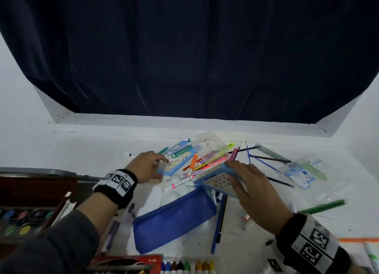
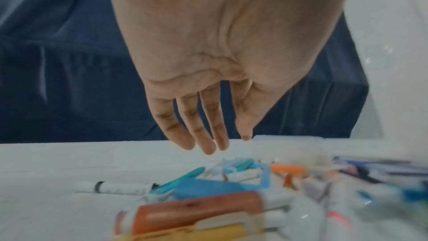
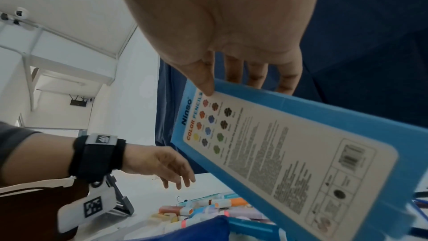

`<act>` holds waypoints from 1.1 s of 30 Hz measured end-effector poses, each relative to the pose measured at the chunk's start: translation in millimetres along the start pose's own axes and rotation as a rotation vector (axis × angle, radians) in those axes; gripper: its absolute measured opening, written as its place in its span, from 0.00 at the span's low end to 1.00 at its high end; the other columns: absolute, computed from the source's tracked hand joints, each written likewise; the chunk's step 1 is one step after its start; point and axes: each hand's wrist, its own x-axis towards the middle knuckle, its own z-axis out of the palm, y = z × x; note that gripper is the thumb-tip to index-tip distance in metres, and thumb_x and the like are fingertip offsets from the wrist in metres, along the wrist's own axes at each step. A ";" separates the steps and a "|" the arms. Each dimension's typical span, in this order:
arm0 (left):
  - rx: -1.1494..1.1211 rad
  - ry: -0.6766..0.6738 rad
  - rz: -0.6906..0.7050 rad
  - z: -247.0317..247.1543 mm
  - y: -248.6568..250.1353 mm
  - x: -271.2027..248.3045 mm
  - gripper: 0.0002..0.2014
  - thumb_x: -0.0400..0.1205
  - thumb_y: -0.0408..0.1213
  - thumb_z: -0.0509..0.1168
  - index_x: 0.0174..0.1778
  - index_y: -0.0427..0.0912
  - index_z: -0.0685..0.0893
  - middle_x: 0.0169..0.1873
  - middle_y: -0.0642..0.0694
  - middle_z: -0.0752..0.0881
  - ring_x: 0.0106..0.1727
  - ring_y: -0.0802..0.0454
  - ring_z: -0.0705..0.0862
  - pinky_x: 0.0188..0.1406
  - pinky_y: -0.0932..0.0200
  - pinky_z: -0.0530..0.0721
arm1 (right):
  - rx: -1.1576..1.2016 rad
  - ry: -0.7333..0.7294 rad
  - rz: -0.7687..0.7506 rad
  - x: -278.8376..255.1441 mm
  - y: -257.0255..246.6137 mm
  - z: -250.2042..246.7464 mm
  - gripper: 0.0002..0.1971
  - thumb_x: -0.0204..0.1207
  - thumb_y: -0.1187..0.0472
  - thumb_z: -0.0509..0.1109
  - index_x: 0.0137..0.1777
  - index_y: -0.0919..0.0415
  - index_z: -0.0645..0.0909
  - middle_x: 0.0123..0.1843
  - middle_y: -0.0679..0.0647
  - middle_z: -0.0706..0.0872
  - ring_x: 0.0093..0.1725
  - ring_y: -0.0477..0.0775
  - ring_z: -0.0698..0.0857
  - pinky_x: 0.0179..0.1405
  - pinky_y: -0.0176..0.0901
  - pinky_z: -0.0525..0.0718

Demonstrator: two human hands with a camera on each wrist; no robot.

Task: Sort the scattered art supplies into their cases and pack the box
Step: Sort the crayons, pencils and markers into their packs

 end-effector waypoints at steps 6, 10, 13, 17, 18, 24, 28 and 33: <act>0.334 -0.250 -0.035 3.3 -3.0 30.8 0.21 0.85 0.44 0.66 0.74 0.63 0.78 0.65 0.44 0.76 0.67 0.42 0.78 0.68 0.43 0.75 | -0.042 0.012 -0.108 11.7 12.4 8.5 0.19 0.77 0.67 0.73 0.57 0.40 0.79 0.50 0.34 0.81 0.55 0.45 0.77 0.52 0.48 0.82; 0.367 -0.239 -0.024 7.4 -7.4 41.0 0.10 0.83 0.42 0.63 0.58 0.59 0.82 0.57 0.48 0.74 0.60 0.45 0.79 0.63 0.43 0.70 | -0.027 -0.096 -0.163 5.6 28.4 19.3 0.21 0.71 0.68 0.78 0.52 0.39 0.81 0.53 0.32 0.81 0.59 0.39 0.75 0.57 0.38 0.79; 0.348 -0.257 -0.010 5.3 -11.0 44.8 0.07 0.82 0.41 0.64 0.53 0.56 0.83 0.57 0.49 0.73 0.59 0.48 0.78 0.64 0.44 0.69 | -0.051 -0.213 -0.157 0.2 37.8 24.5 0.21 0.71 0.62 0.79 0.52 0.36 0.76 0.56 0.33 0.81 0.61 0.39 0.72 0.59 0.45 0.83; 0.336 -0.248 0.018 0.4 -16.7 43.6 0.09 0.83 0.45 0.66 0.59 0.58 0.83 0.61 0.52 0.73 0.64 0.49 0.74 0.66 0.44 0.67 | -0.076 -0.264 -0.113 -4.1 39.2 24.5 0.20 0.71 0.60 0.79 0.53 0.36 0.77 0.53 0.25 0.75 0.61 0.38 0.71 0.60 0.45 0.83; 0.334 -0.240 0.025 -1.4 -17.5 42.3 0.09 0.83 0.46 0.65 0.59 0.59 0.81 0.61 0.53 0.74 0.65 0.50 0.72 0.64 0.45 0.67 | -0.089 -0.270 -0.099 -5.2 37.9 23.7 0.19 0.71 0.60 0.80 0.53 0.37 0.79 0.51 0.23 0.73 0.61 0.40 0.73 0.59 0.44 0.84; 0.206 -0.033 0.077 -39.3 -4.3 27.9 0.05 0.90 0.47 0.56 0.49 0.60 0.73 0.48 0.58 0.76 0.59 0.50 0.69 0.58 0.46 0.66 | -0.059 -0.333 -0.056 -4.3 34.2 20.5 0.14 0.79 0.59 0.72 0.61 0.40 0.83 0.59 0.34 0.82 0.47 0.26 0.76 0.46 0.16 0.69; 0.156 0.179 0.130 -65.9 14.6 8.9 0.06 0.90 0.47 0.55 0.48 0.56 0.73 0.41 0.60 0.78 0.55 0.54 0.70 0.56 0.45 0.66 | -0.004 -0.192 -0.066 -7.3 30.0 19.9 0.17 0.75 0.67 0.75 0.58 0.44 0.88 0.55 0.34 0.84 0.52 0.35 0.83 0.52 0.19 0.75; 0.192 0.294 0.232 -67.5 50.1 -44.2 0.06 0.90 0.47 0.56 0.47 0.59 0.67 0.33 0.60 0.76 0.43 0.53 0.75 0.52 0.47 0.64 | 0.064 -0.121 -0.074 -23.5 29.7 16.9 0.17 0.74 0.69 0.76 0.56 0.46 0.89 0.60 0.35 0.84 0.60 0.37 0.81 0.54 0.19 0.78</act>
